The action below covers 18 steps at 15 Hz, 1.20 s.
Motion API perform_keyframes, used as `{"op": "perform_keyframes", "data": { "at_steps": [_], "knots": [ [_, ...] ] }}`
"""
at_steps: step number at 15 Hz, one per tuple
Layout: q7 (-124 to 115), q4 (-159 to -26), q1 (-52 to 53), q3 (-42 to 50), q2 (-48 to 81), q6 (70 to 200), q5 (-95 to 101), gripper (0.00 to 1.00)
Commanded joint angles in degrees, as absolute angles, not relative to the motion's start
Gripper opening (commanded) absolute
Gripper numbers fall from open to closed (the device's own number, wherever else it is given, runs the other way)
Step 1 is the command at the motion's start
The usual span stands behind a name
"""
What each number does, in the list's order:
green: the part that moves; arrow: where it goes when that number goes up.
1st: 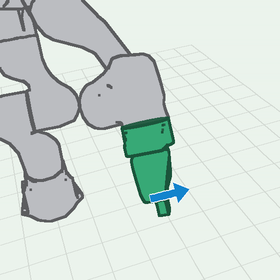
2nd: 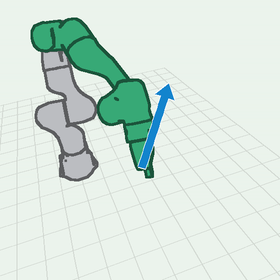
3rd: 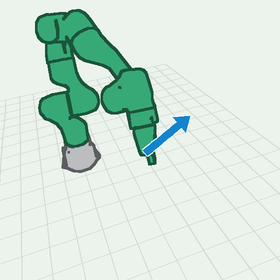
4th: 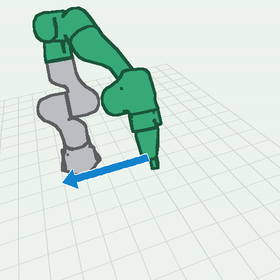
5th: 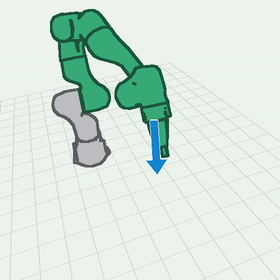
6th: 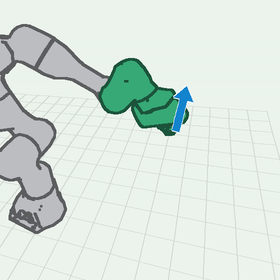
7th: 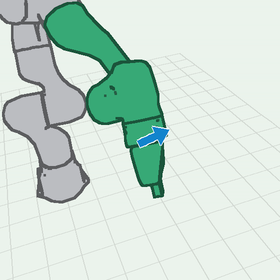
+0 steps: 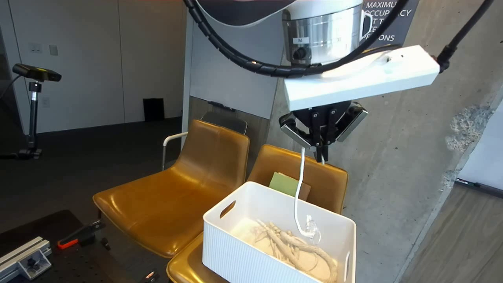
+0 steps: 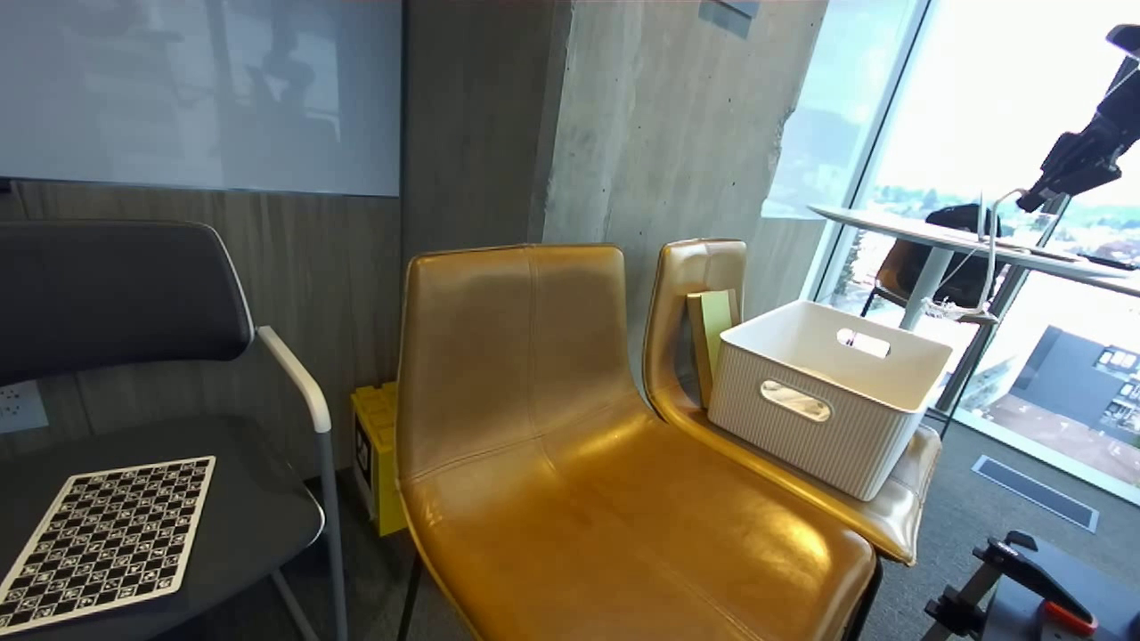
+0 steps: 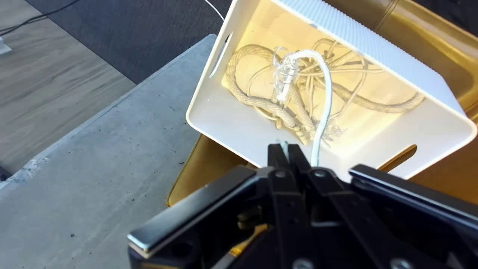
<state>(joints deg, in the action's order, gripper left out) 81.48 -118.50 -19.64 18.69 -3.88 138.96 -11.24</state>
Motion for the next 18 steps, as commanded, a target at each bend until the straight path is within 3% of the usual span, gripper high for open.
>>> {"op": "perform_keyframes", "data": {
  "at_steps": [1, 6, 7, 10, 16, 18],
  "knots": [
    [84.79, -119.97, -17.69, 18.94, -3.9, 139.7, -14.43, 0.01],
    [84.15, -120.43, -15.35, 17.67, -1.71, 143.35, -17.67, 0.01],
    [84.44, -120.57, -14.98, 17.4, -1.43, 144.02, -18.7, 0.31],
    [85.01, -121.51, -14.07, 16.22, -0.37, 145.85, -20.78, 0.45],
    [88.37, -130.75, -12.83, 13.29, -0.5, 145.99, -23.84, 0.9],
    [88.94, -135.04, -12.25, 12.4, -1.15, 146.64, -25.16, 1.0]
  ]
}}
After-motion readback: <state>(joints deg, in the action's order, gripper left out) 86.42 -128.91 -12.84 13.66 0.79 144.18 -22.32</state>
